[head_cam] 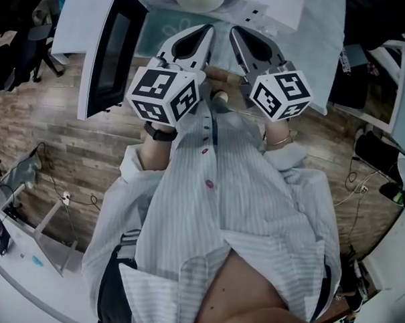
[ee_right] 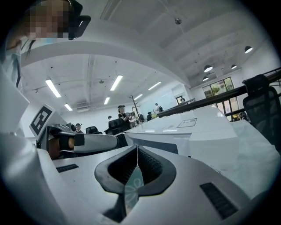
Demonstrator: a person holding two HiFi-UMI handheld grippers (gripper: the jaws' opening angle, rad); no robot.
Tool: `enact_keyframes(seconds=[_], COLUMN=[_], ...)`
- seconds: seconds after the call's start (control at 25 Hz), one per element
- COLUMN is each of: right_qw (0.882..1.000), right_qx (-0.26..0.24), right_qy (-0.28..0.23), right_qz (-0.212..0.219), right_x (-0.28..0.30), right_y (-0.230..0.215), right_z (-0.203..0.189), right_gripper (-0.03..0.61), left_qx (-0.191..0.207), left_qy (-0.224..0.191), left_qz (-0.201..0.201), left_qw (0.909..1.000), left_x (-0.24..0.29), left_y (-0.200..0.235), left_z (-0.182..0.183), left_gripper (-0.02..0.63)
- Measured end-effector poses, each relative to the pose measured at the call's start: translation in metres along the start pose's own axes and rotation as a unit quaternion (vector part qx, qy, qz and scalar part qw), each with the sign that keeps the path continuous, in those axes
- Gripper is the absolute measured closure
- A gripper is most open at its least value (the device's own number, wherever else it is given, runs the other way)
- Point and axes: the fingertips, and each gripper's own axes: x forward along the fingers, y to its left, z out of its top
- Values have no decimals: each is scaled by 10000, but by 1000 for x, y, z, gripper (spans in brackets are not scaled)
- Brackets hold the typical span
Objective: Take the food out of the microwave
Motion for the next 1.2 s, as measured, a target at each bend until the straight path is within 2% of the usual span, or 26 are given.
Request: enact_keyframes(seconds=[0.56, 0.76, 1.04, 1.2], right_qw=[9997, 9995, 9987, 9981], right_qx=[107, 109, 164, 225], right_qy=[-17, 55, 121, 200], right_qz=[-198, -301, -460, -534], right_x=[73, 88, 101, 110], right_y=[-10, -19, -18, -19], right_z=[16, 11, 0, -13], right_gripper=[545, 545, 545, 545], left_qx=[-23, -114, -442, -495], left_qy=[39, 112, 83, 228], left_qz=[-180, -207, -353, -408], left_qw=[9998, 9997, 9984, 9977], left_x=[35, 39, 36, 40], left_y=[68, 86, 103, 111], left_z=[37, 32, 23, 9], left_gripper=[606, 606, 606, 606])
